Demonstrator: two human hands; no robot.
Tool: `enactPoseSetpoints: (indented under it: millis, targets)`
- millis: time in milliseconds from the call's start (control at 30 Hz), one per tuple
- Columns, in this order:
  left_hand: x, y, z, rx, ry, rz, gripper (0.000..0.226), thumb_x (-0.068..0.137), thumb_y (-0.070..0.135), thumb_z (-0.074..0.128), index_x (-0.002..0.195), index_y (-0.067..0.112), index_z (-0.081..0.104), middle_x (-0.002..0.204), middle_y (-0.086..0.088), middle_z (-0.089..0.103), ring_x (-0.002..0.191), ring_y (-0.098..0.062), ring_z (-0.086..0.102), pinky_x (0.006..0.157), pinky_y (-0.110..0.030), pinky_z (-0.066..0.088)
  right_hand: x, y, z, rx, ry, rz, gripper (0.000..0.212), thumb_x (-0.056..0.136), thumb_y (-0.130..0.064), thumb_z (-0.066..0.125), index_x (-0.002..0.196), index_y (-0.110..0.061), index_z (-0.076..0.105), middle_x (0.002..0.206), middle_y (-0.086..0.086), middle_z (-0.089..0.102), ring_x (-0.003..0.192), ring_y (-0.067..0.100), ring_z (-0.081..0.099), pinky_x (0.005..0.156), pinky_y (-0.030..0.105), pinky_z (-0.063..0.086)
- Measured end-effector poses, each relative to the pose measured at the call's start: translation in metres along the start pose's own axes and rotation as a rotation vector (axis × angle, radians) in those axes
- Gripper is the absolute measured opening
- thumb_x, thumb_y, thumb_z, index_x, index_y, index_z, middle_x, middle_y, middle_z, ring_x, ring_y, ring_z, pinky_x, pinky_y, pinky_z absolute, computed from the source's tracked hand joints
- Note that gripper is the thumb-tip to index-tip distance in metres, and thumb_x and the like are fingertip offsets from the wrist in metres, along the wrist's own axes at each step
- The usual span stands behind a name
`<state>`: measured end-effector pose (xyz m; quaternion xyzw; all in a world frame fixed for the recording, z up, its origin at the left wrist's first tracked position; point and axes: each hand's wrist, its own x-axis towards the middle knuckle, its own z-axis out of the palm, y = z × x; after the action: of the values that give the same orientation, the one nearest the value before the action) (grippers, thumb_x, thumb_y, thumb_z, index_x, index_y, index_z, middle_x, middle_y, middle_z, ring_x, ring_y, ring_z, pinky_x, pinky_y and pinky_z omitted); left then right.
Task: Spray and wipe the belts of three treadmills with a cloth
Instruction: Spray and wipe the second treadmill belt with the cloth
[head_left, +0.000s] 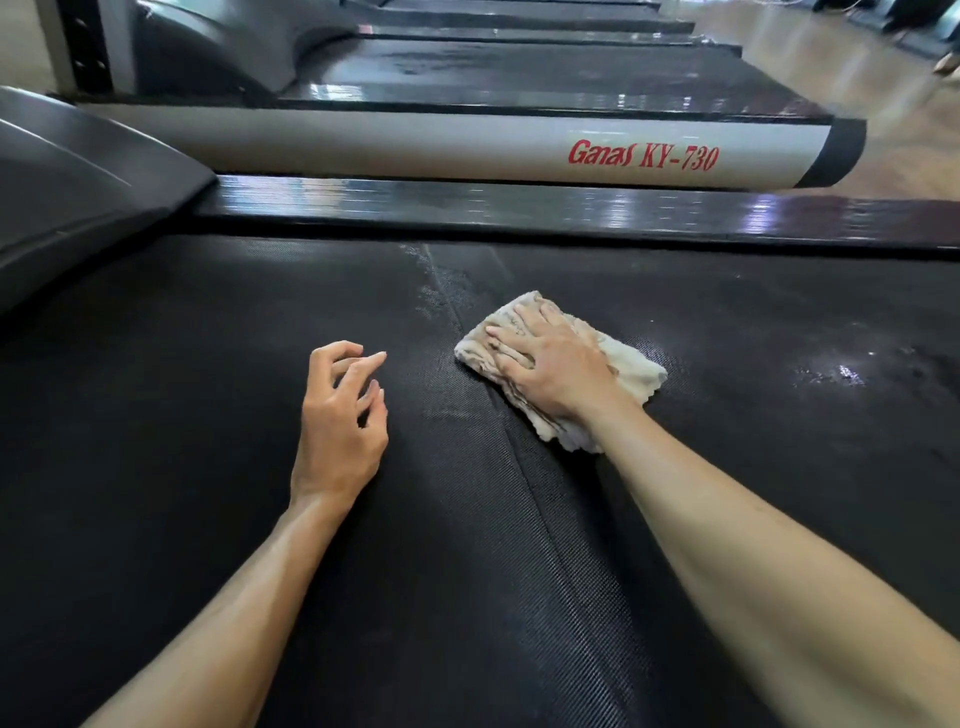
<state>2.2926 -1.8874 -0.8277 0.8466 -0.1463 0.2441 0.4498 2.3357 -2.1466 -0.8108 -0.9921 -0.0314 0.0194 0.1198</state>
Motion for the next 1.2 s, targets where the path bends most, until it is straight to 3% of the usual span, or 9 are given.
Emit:
enactPoseSetpoints:
  millis: [133,233,300,433,667,867,967,1100,1200]
  targets:
    - [0.002,0.000,0.001,0.034,-0.002,-0.038,0.031,0.095,0.000,0.065,0.126,0.003,0.067,0.131,-0.001,0.043,0.115,0.005,0.050,0.092,-0.023,0.056,-0.016,-0.026,0.015,0.015,-0.015,-0.218,0.049,0.099,-0.063,0.034,0.148,-0.058,0.042,0.172,-0.012,0.011,0.159,0.012,-0.001,0.128,0.046,-0.001]
    - [0.003,-0.006,0.002,0.246,-0.028,-0.091,0.035,0.099,0.016,0.062,0.133,0.010,0.064,0.141,0.001,0.047,0.126,-0.010,0.052,0.107,-0.038,0.048,-0.042,-0.007,0.013,0.019,-0.010,-0.355,0.061,0.090,-0.072,0.020,0.147,-0.060,0.040,0.170,-0.017,0.015,0.159,0.007,0.001,0.128,0.041,0.002]
    - [0.003,-0.008,0.004,0.420,-0.063,-0.142,0.042,0.101,0.023,0.057,0.141,0.012,0.058,0.153,-0.003,0.045,0.143,-0.025,0.040,0.122,-0.042,0.028,-0.040,0.008,0.007,0.039,-0.019,-0.302,0.065,0.087,-0.073,0.019,0.147,-0.059,0.041,0.170,-0.018,0.015,0.158,0.005,0.002,0.129,0.041,0.003]
    - [0.005,-0.008,0.005,0.526,-0.148,-0.262,0.056,0.101,0.032,0.050,0.153,0.014,0.042,0.166,-0.006,0.027,0.155,-0.017,0.015,0.128,-0.037,0.005,-0.001,-0.007,0.002,-0.021,-0.028,-0.096,0.053,0.099,-0.065,0.031,0.151,-0.058,0.036,0.173,-0.012,0.008,0.159,0.010,-0.002,0.128,0.047,0.003]
    - [0.009,-0.012,0.005,0.568,-0.203,-0.325,0.058,0.100,0.035,0.048,0.154,0.018,0.041,0.165,-0.005,0.029,0.155,-0.017,0.017,0.127,-0.039,0.010,-0.040,-0.015,0.015,-0.014,-0.032,-0.394,0.064,0.090,-0.068,0.017,0.150,-0.058,0.036,0.171,-0.015,0.015,0.159,0.011,0.002,0.128,0.045,0.001]
    - [0.009,-0.008,0.006,0.563,-0.216,-0.336,0.057,0.100,0.035,0.047,0.154,0.018,0.042,0.165,-0.005,0.029,0.155,-0.016,0.017,0.127,-0.039,0.009,0.004,-0.012,0.004,-0.054,-0.023,-0.126,0.053,0.100,-0.065,0.026,0.152,-0.057,0.034,0.173,-0.010,0.008,0.159,0.013,0.000,0.127,0.048,0.005]
    - [0.010,-0.008,0.006,0.562,-0.207,-0.345,0.057,0.099,0.034,0.048,0.153,0.019,0.043,0.165,-0.004,0.030,0.154,-0.016,0.018,0.126,-0.039,0.009,0.012,-0.043,0.011,-0.051,-0.018,-0.187,0.048,0.104,-0.058,0.033,0.152,-0.056,0.035,0.173,-0.007,0.006,0.159,0.015,-0.002,0.127,0.050,0.001]
    - [0.011,-0.010,0.006,0.586,-0.237,-0.332,0.057,0.101,0.035,0.046,0.155,0.019,0.038,0.166,-0.004,0.025,0.155,-0.018,0.014,0.125,-0.041,0.008,-0.031,-0.027,0.014,-0.004,-0.025,-0.365,0.057,0.095,-0.066,0.021,0.150,-0.060,0.035,0.170,-0.020,0.011,0.158,0.007,-0.002,0.128,0.043,-0.002]
    - [0.015,-0.013,0.004,0.609,-0.309,-0.308,0.059,0.102,0.037,0.043,0.157,0.017,0.033,0.166,-0.006,0.024,0.155,-0.020,0.013,0.125,-0.042,0.008,-0.030,0.008,0.005,0.032,-0.034,-0.294,0.062,0.089,-0.070,0.018,0.148,-0.061,0.036,0.168,-0.022,0.011,0.158,0.004,-0.001,0.129,0.042,0.003]
